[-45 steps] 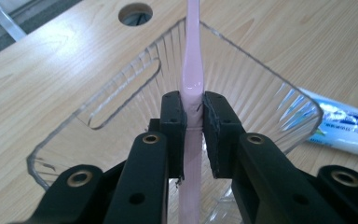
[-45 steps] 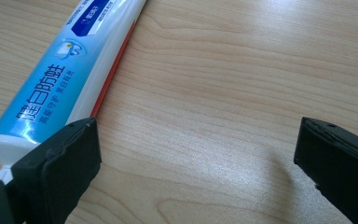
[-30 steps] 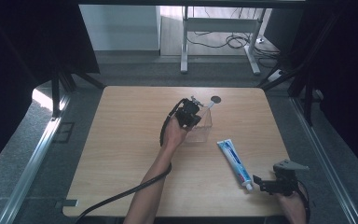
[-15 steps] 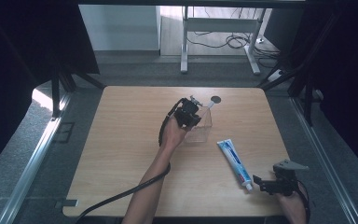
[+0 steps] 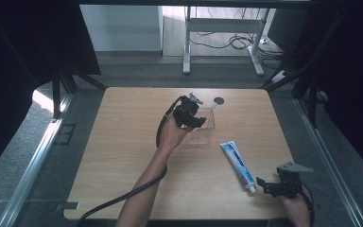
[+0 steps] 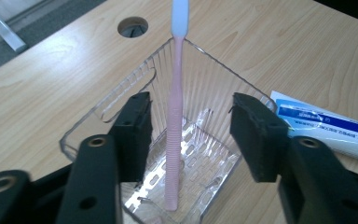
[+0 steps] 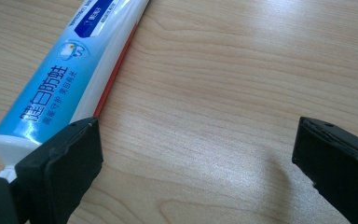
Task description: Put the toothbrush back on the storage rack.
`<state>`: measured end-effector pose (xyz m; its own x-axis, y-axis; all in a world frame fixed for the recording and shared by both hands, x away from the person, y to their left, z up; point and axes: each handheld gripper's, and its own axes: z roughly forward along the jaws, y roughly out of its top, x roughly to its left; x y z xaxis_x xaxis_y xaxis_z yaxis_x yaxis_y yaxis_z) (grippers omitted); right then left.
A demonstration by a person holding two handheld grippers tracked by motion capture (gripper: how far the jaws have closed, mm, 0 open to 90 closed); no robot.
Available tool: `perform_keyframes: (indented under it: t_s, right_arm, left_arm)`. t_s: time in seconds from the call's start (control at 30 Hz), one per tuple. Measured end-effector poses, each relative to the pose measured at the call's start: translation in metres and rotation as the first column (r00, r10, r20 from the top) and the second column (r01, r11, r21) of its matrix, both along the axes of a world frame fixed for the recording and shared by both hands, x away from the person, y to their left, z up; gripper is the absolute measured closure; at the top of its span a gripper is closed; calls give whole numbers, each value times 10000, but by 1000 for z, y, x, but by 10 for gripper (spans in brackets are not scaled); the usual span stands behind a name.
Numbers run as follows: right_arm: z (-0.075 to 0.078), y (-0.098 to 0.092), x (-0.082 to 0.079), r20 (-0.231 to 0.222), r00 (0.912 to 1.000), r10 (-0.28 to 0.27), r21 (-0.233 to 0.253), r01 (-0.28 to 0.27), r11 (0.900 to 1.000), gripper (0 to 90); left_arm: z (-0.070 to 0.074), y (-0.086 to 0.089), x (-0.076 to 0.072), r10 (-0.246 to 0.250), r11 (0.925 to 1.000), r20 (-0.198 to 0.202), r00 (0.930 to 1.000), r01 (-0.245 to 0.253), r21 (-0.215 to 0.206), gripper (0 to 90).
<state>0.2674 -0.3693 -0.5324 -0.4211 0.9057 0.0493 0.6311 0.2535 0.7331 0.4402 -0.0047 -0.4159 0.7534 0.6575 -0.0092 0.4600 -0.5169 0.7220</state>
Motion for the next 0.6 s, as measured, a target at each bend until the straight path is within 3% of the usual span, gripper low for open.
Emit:
perform_keyframes:
  t_s: [0.33,0.43,0.6]
  right_arm:
    - [0,0,0,25,10000,3,6,-3,10000,19]
    - [0,0,0,23,10000,5,2,-5,10000,20]
    - [0,0,0,22,10000,16,-25,-16,10000,21]
  left_arm:
    - [8,12,-13,-280,9995,-65,9996,279,-176,216]
    - [9,16,-17,-396,9989,-101,9992,393,-256,176]
    - [10,22,-25,-414,9991,-54,9991,414,-31,138]
